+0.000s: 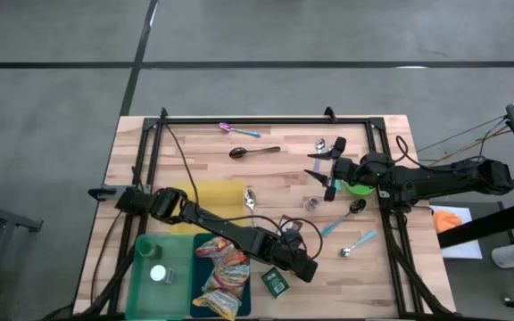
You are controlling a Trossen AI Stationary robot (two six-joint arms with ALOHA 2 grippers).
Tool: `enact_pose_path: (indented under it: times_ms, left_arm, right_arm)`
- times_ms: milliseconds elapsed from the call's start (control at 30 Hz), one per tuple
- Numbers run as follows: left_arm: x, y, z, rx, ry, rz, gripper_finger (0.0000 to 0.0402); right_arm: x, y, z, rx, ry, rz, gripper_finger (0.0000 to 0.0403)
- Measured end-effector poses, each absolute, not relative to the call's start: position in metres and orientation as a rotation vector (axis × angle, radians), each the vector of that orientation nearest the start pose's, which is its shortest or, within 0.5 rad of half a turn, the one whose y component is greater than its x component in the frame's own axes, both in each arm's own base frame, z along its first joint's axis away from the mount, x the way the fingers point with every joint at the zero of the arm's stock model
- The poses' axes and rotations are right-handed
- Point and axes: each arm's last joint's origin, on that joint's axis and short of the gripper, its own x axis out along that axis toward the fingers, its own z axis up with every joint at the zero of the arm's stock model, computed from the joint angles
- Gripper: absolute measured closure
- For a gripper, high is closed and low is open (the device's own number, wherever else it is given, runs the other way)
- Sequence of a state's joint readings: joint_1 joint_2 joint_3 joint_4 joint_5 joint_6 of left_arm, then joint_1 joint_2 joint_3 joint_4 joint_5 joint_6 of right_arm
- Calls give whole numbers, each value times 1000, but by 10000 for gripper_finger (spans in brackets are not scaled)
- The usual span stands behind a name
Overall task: Pick & Place Food Item
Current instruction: Put the red spice can into the green bin
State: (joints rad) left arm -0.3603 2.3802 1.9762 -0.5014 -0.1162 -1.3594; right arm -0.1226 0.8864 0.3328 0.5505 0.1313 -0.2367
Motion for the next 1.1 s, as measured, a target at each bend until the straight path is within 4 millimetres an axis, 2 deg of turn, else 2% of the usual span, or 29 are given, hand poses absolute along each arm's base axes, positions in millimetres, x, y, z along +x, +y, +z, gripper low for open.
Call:
enact_pose_path:
  times_ms: [733, 1100]
  left_arm:
    - [479, -176, 171, -1029, 966, 435, 156]
    - [465, -171, 182, -1005, 1027, 527, 156]
  right_arm:
    - [188, -27, 230, -235, 33, -252, 188]
    - [188, -27, 230, -235, 32, -252, 188]
